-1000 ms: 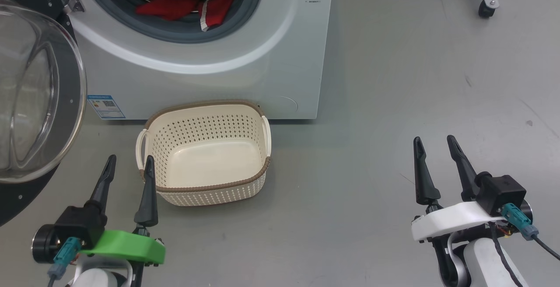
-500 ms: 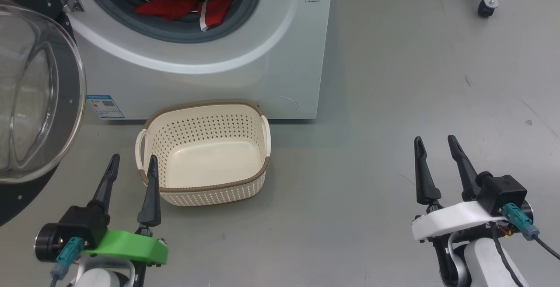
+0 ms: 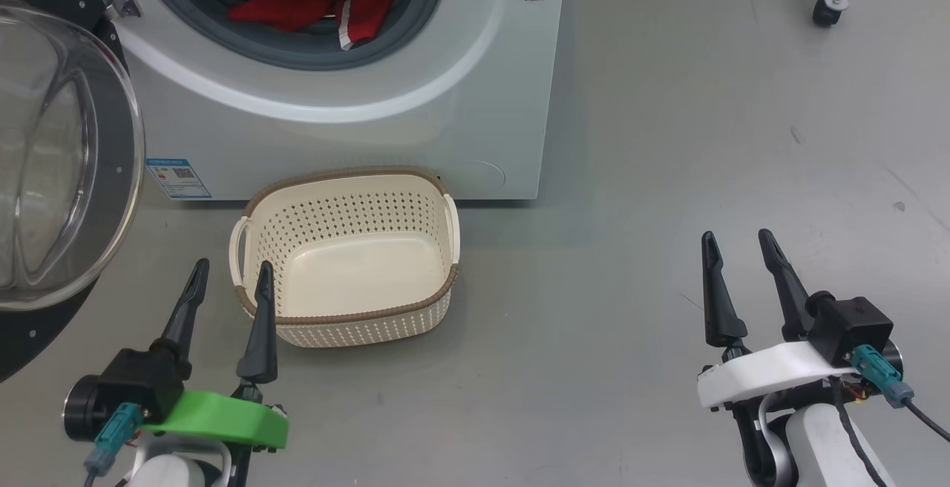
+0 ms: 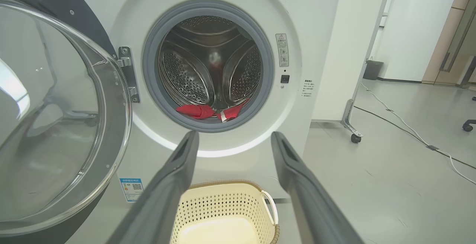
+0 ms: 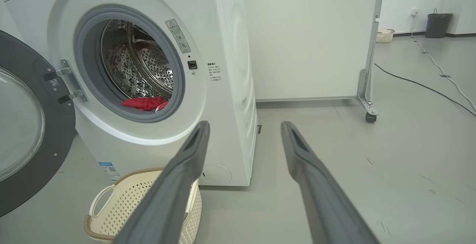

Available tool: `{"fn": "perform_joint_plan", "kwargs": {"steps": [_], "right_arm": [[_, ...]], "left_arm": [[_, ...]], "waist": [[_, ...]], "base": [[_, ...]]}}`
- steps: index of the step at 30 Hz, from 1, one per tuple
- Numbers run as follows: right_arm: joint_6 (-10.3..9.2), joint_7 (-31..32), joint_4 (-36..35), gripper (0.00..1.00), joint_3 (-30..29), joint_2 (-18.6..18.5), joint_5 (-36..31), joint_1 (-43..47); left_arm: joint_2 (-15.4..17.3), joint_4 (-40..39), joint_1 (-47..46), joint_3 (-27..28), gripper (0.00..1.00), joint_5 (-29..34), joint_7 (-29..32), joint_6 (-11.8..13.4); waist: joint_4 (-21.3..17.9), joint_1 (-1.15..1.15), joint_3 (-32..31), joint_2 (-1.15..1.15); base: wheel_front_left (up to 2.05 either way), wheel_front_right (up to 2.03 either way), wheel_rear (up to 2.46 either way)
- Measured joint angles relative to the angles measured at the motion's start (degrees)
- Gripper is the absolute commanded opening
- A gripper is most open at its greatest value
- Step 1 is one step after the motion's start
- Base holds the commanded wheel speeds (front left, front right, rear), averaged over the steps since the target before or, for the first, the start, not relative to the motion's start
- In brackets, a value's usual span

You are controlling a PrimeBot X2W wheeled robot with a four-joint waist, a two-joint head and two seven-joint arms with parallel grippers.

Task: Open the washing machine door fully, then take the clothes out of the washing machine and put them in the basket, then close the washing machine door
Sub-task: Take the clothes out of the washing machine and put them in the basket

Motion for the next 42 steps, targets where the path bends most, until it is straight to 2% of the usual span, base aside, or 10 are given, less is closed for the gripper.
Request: {"fn": "perform_joint_plan", "kwargs": {"steps": [42], "right_arm": [[0.02, 0.0, 0.7, 1.0, 0.5, 0.1, 0.0, 0.0]], "left_arm": [[0.3, -0.3, 0.1, -0.3, 1.0, 0.9, 0.3, 0.7]], "waist": [[0.9, 0.0, -1.0, 0.0]], "base": [[0.92, -0.92, 0.0]]}}
